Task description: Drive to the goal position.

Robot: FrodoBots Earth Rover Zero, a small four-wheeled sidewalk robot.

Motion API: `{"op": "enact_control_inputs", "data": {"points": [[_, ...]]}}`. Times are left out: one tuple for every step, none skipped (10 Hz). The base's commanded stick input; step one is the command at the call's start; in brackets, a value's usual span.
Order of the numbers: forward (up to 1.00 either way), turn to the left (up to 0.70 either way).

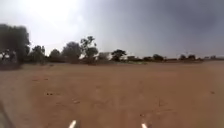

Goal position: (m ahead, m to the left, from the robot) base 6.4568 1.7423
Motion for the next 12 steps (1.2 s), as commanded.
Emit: {"op": "enact_control_inputs", "data": {"points": [[1.0, 0.0], [1.0, 0.0], [1.0, 0.0], [1.0, 0.0], [1.0, 0.0], [1.0, 0.0], [1.0, 0.0], [1.0, 0.0], [1.0, 0.0], [1.0, 0.0], [1.0, 0.0], [1.0, 0.0]]}}
